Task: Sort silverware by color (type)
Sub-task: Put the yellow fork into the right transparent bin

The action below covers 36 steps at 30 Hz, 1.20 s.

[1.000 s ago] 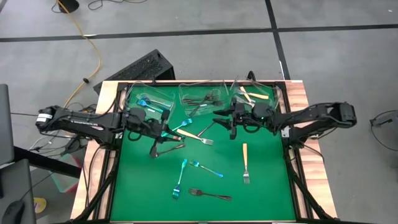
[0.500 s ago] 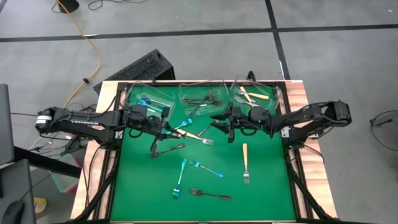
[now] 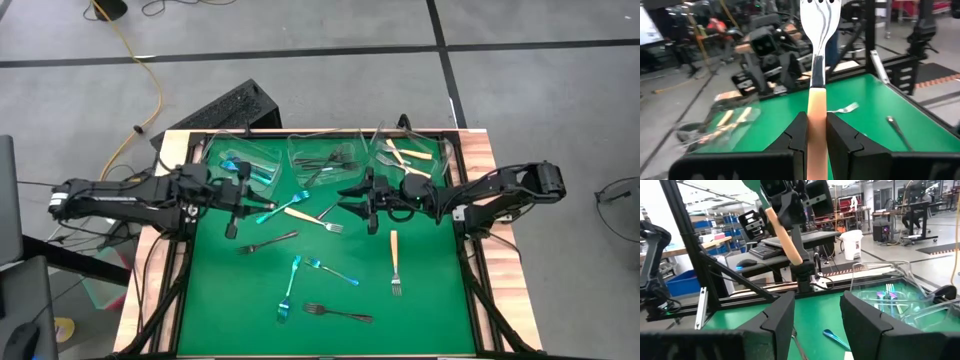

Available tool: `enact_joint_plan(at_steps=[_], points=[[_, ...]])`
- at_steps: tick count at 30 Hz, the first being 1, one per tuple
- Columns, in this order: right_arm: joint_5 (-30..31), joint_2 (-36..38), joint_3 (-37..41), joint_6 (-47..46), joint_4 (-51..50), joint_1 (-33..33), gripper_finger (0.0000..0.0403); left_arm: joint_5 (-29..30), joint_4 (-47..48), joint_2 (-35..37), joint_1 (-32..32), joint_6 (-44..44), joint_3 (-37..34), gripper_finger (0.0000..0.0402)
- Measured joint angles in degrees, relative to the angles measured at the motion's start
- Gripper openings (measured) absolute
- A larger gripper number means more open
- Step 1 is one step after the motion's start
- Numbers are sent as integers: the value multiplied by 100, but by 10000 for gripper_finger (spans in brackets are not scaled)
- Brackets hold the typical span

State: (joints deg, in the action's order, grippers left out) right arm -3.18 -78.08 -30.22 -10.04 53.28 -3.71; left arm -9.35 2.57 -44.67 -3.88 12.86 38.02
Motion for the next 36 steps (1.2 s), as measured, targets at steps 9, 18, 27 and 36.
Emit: enact_joint_plan(at_steps=[9,18,27,36], points=[[7,2,0,4,342,-6,179,230,-312,195,2,-161,-444,28],[31,0,0,2,298,31,179,397,-1988,556,-85,-1056,-1752,25],[458,0,0,2,551,5,179,556,-3033,416,-83,-1217,-2068,25],[583,0,-27,14,892,-17,179,551,-4021,-355,-83,-1184,-2068,25]])
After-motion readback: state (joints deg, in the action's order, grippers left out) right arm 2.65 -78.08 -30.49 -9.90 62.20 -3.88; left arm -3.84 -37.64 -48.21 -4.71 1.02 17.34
